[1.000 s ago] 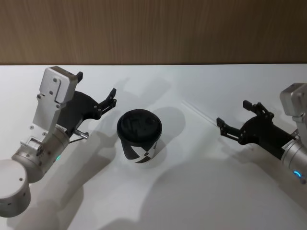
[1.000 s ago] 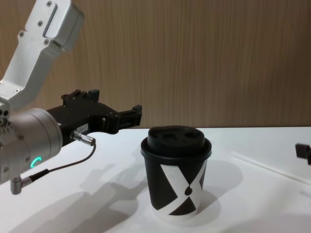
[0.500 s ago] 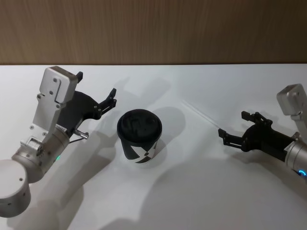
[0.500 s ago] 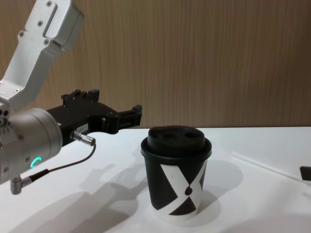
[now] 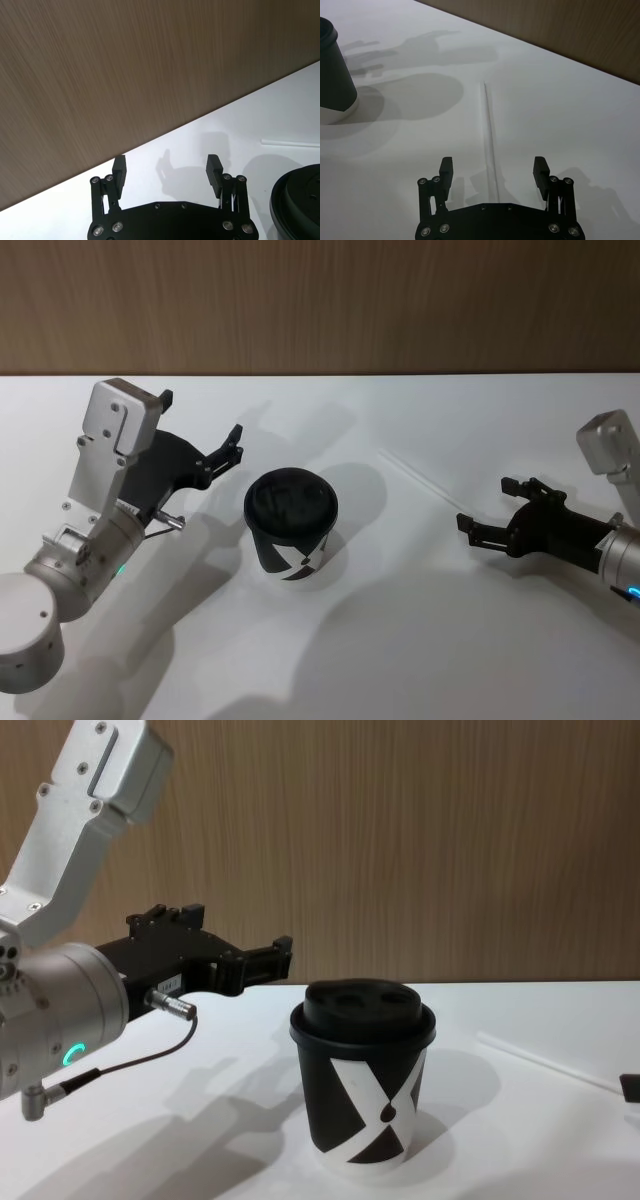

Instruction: Pick up the straw with one hand, pass it to the other hand, and insert it into the cup.

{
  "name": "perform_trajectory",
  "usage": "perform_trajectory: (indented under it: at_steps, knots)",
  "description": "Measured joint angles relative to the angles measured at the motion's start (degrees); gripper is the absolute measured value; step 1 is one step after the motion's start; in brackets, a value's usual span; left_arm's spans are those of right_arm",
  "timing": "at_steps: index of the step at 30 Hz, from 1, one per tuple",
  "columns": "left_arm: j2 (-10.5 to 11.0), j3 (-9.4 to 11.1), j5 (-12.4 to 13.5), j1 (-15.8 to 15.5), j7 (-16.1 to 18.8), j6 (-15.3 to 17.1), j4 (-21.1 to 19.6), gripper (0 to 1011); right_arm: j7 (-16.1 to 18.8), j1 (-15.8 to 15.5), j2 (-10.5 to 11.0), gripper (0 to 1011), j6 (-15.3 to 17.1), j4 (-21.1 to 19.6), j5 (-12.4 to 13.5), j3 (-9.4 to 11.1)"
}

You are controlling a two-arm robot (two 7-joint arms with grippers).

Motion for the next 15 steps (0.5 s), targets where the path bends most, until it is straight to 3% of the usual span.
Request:
perform_trajectory:
  at_steps: [15]
  knots:
    - [0.0, 0.0, 0.0, 0.0, 0.0, 0.0, 0.0, 1003, 1.6, 1.7, 0.9, 1001, 0.1, 2.2, 0.6, -1.3]
